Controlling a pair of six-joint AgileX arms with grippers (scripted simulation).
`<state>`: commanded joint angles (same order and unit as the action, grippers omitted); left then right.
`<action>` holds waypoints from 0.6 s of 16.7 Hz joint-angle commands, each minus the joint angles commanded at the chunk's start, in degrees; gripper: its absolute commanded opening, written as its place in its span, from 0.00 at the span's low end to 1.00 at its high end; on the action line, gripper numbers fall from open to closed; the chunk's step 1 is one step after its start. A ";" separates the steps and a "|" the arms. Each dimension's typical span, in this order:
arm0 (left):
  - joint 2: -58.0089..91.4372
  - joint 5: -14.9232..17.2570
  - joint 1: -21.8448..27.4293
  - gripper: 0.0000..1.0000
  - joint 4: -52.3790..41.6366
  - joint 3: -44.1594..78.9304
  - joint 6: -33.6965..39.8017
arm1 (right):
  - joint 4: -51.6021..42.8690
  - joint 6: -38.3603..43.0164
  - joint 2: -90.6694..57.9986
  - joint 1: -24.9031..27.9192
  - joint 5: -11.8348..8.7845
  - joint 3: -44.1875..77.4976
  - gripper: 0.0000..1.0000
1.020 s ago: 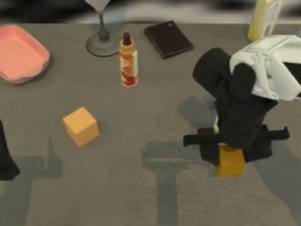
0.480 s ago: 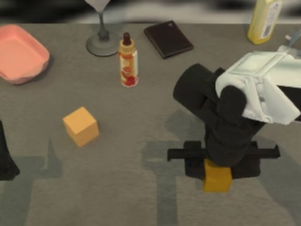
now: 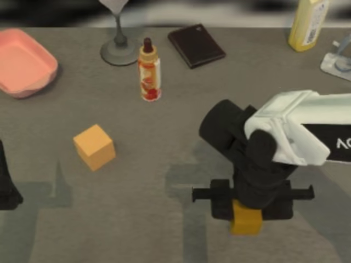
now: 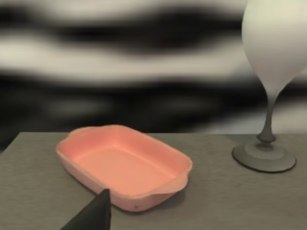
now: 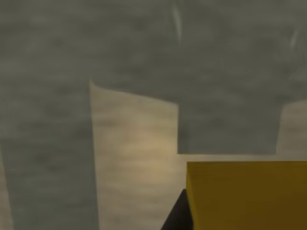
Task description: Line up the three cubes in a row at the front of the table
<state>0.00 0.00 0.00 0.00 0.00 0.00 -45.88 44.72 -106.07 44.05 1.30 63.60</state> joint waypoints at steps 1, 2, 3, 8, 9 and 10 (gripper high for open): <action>0.00 0.00 0.00 1.00 0.00 0.00 0.00 | 1.98 0.06 -0.83 0.07 0.02 -1.16 0.00; 0.00 0.00 0.00 1.00 0.00 0.00 0.00 | 3.36 0.11 -1.51 0.15 0.06 -2.06 0.00; 0.00 0.00 0.00 1.00 0.00 0.00 0.00 | 4.13 0.15 -1.96 0.22 0.09 -2.59 0.00; 0.00 0.00 0.00 1.00 0.00 0.00 0.00 | 4.31 0.16 -2.07 0.23 0.10 -2.72 0.08; 0.00 0.00 0.00 1.00 0.00 0.00 0.00 | 4.31 0.16 -2.07 0.23 0.10 -2.72 0.15; 0.00 0.00 0.00 1.00 0.00 0.00 0.00 | 4.31 0.16 -2.07 0.23 0.10 -2.72 0.23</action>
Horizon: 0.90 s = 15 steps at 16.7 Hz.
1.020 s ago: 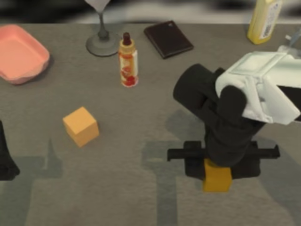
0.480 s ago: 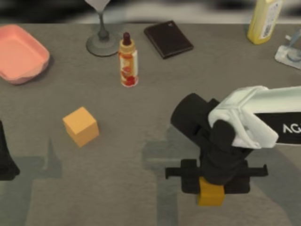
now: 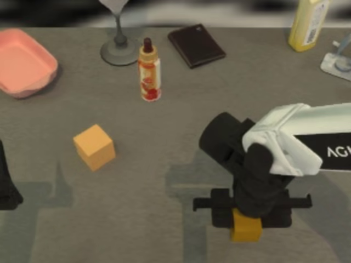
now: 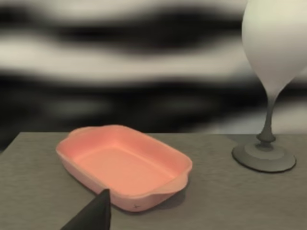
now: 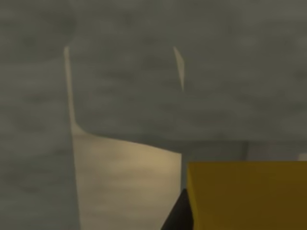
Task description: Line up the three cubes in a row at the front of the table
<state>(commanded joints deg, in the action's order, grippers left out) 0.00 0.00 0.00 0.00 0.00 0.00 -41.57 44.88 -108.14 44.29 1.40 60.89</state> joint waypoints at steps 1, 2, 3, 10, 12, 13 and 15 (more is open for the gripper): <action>0.00 0.00 0.00 1.00 0.00 0.00 0.00 | 0.00 0.00 0.00 0.00 0.00 0.00 0.30; 0.00 0.00 0.00 1.00 0.00 0.00 0.00 | 0.00 0.00 0.00 0.00 0.00 0.00 0.38; 0.00 0.00 0.00 1.00 0.00 0.00 0.00 | 0.00 0.00 0.00 0.00 0.00 0.00 0.45; 0.00 0.00 0.00 1.00 0.00 0.00 0.00 | 0.00 0.00 0.00 0.00 0.00 0.00 0.98; 0.00 0.00 0.00 1.00 0.00 0.00 0.00 | 0.00 0.00 0.00 0.00 0.00 0.00 1.00; 0.00 0.00 0.00 1.00 0.00 0.00 0.00 | 0.00 0.00 0.00 0.00 0.00 0.00 1.00; 0.00 0.00 0.00 1.00 0.00 0.00 0.00 | 0.00 0.00 0.00 0.00 0.00 0.00 1.00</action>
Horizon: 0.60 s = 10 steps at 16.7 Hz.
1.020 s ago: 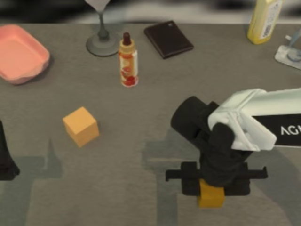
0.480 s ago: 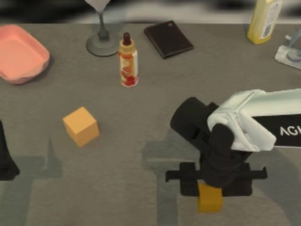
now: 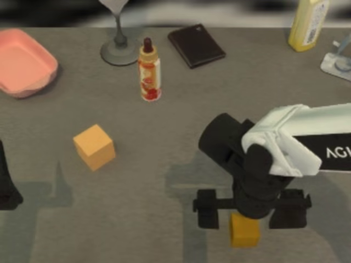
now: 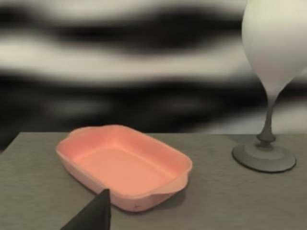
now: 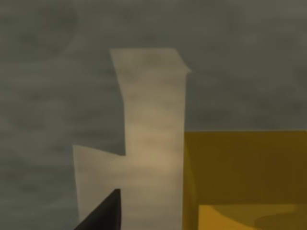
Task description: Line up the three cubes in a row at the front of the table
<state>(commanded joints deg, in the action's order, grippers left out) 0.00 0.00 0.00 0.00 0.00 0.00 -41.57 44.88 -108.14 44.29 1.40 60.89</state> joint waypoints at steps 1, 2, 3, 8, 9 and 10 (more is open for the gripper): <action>0.00 0.00 0.00 1.00 0.00 0.00 0.00 | 0.00 0.00 0.00 0.00 0.00 0.00 1.00; 0.00 0.00 0.00 1.00 0.00 0.00 0.00 | 0.00 0.00 0.00 0.00 0.00 0.00 1.00; 0.00 0.00 0.00 1.00 0.00 0.00 0.00 | 0.00 0.00 0.00 0.00 0.00 0.00 1.00; 0.00 0.00 0.00 1.00 0.00 0.00 0.00 | -4.27 0.08 1.77 0.33 -0.01 2.64 1.00; 0.00 0.00 0.00 1.00 0.00 0.00 0.00 | -6.58 0.14 2.70 0.38 -0.02 3.78 1.00; 0.00 0.00 0.00 1.00 0.00 0.00 0.00 | -9.08 0.18 3.67 0.46 -0.05 4.97 1.00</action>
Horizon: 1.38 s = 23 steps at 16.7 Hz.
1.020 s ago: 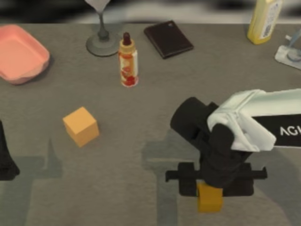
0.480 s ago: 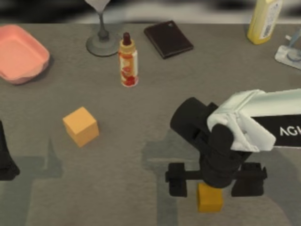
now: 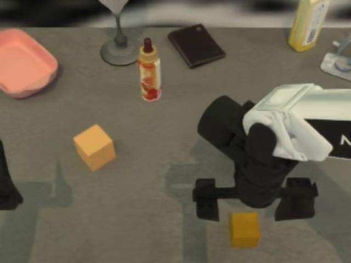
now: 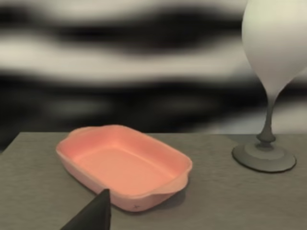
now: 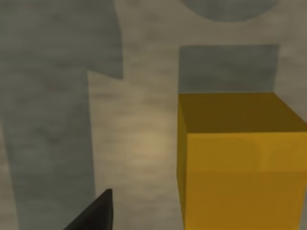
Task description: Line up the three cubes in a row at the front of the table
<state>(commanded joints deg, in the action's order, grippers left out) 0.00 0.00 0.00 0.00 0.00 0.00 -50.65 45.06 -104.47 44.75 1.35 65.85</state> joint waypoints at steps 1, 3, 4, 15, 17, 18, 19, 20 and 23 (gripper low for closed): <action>0.00 0.00 0.00 1.00 0.00 0.00 0.00 | -2.36 0.02 0.95 0.10 -0.02 1.16 1.00; 0.00 0.00 0.00 1.00 0.00 0.00 0.00 | -5.64 -0.02 2.70 0.22 0.00 3.02 1.00; 0.00 0.00 0.00 1.00 0.00 0.00 0.00 | -6.36 -0.08 3.26 0.23 0.02 3.51 1.00; 12.57 0.09 2.24 1.00 -7.82 12.08 -4.11 | 0.39 -6.10 14.07 -1.99 0.23 -0.33 1.00; 21.65 0.17 3.68 1.00 -12.88 19.70 -6.79 | 4.74 -9.75 21.91 -3.97 0.34 -3.44 1.00; 27.06 0.21 4.47 1.00 -15.73 23.86 -8.30 | 7.08 -11.69 26.32 -5.22 0.36 -5.34 1.00; 32.94 0.23 5.29 1.00 -18.75 28.19 -9.88 | 9.55 -13.71 31.07 -6.65 0.35 -7.55 1.00; 39.18 0.25 6.14 1.00 -21.91 32.62 -11.52 | 12.12 -15.81 36.07 -8.28 0.31 -10.08 1.00; 59.14 0.22 8.72 1.00 -31.74 46.11 -16.55 | 20.18 -22.33 51.88 -14.15 0.01 -19.66 1.00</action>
<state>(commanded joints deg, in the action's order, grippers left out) 59.14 0.22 8.72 -31.74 46.11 -16.55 -30.47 22.73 -52.59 30.60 1.36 46.19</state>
